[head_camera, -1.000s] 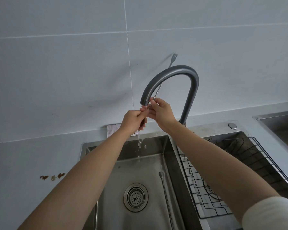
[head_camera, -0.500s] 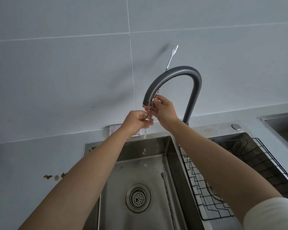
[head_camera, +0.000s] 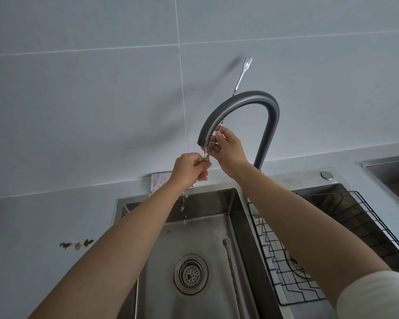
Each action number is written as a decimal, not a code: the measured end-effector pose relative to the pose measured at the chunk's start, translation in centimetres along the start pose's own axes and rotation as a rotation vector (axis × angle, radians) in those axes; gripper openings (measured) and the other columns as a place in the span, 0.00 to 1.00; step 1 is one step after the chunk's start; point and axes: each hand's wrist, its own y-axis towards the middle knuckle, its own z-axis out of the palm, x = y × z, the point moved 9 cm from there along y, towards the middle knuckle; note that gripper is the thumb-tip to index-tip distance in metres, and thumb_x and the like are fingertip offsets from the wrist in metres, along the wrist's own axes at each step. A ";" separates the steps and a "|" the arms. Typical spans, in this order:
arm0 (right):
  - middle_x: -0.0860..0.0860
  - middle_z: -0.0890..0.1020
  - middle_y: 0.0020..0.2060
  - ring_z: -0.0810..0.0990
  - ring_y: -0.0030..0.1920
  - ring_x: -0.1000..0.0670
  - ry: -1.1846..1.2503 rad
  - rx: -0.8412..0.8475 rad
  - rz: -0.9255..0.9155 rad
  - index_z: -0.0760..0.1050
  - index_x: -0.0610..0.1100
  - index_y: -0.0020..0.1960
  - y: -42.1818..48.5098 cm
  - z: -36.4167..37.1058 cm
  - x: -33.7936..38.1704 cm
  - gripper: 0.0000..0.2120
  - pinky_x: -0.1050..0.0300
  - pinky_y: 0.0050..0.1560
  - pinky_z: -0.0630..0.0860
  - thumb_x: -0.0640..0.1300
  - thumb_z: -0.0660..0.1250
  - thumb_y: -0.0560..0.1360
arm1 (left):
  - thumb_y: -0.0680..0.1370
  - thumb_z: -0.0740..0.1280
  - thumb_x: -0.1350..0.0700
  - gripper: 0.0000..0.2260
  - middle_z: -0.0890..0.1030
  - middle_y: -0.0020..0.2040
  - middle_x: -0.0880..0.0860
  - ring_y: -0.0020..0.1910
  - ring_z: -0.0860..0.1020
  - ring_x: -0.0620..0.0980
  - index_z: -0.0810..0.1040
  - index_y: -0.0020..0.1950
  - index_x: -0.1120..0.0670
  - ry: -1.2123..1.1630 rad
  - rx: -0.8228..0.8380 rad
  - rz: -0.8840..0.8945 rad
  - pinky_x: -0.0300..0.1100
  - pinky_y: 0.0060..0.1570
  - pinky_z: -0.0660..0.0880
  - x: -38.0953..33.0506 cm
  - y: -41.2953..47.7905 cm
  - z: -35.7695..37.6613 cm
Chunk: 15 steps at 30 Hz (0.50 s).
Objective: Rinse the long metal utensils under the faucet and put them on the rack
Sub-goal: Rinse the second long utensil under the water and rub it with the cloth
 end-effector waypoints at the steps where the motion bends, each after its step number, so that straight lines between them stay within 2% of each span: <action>1: 0.44 0.77 0.38 0.77 0.40 0.46 0.005 0.005 -0.005 0.69 0.38 0.59 0.0 0.1 0.2 0.12 0.60 0.42 0.79 0.38 0.50 0.82 | 0.75 0.67 0.61 0.05 0.79 0.37 0.56 0.25 0.77 0.41 0.77 0.46 0.64 -0.029 0.003 -0.008 0.32 0.33 0.76 0.1 0.0 0.1; 4: 0.44 0.77 0.38 0.77 0.39 0.47 0.009 0.035 -0.022 0.70 0.39 0.57 -0.3 0.6 0.4 0.11 0.60 0.43 0.78 0.38 0.49 0.82 | 0.74 0.68 0.63 0.03 0.79 0.39 0.57 0.29 0.77 0.48 0.76 0.45 0.63 -0.090 -0.002 -0.026 0.38 0.39 0.77 0.2 -0.1 0.1; 5: 0.44 0.77 0.38 0.77 0.40 0.46 -0.003 0.038 -0.023 0.70 0.39 0.56 -0.4 0.7 0.4 0.12 0.60 0.44 0.78 0.38 0.49 0.82 | 0.75 0.67 0.62 0.03 0.79 0.37 0.56 0.29 0.77 0.48 0.75 0.44 0.62 -0.062 0.004 -0.020 0.38 0.38 0.76 0.1 -0.1 0.1; 7: 0.45 0.78 0.39 0.78 0.43 0.45 -0.019 0.033 -0.016 0.71 0.41 0.55 -0.5 0.8 0.3 0.12 0.61 0.46 0.79 0.38 0.50 0.82 | 0.78 0.63 0.58 0.07 0.77 0.32 0.53 0.27 0.74 0.45 0.74 0.41 0.60 0.087 0.035 0.003 0.33 0.35 0.72 0.0 -0.2 0.5; 9: 0.46 0.79 0.39 0.79 0.43 0.46 -0.024 0.033 -0.010 0.72 0.41 0.55 -0.7 0.9 0.2 0.12 0.61 0.47 0.79 0.38 0.50 0.82 | 0.80 0.59 0.55 0.11 0.74 0.30 0.51 0.27 0.72 0.45 0.73 0.40 0.59 0.177 0.060 0.006 0.33 0.33 0.69 0.2 -0.3 1.0; 13: 0.47 0.80 0.39 0.81 0.41 0.49 -0.055 0.038 -0.016 0.72 0.41 0.55 -0.8 1.2 0.4 0.12 0.61 0.48 0.79 0.38 0.50 0.82 | 0.81 0.53 0.52 0.17 0.74 0.29 0.51 0.27 0.72 0.46 0.72 0.36 0.56 0.102 0.113 -0.053 0.36 0.34 0.70 1.0 -0.6 1.7; 15: 0.46 0.79 0.39 0.80 0.41 0.48 -0.024 0.041 -0.015 0.72 0.41 0.53 -0.8 1.2 0.4 0.12 0.60 0.48 0.79 0.38 0.50 0.82 | 0.82 0.52 0.54 0.16 0.76 0.30 0.52 0.28 0.74 0.47 0.73 0.38 0.57 0.040 0.126 -0.056 0.36 0.35 0.72 0.8 -0.6 1.7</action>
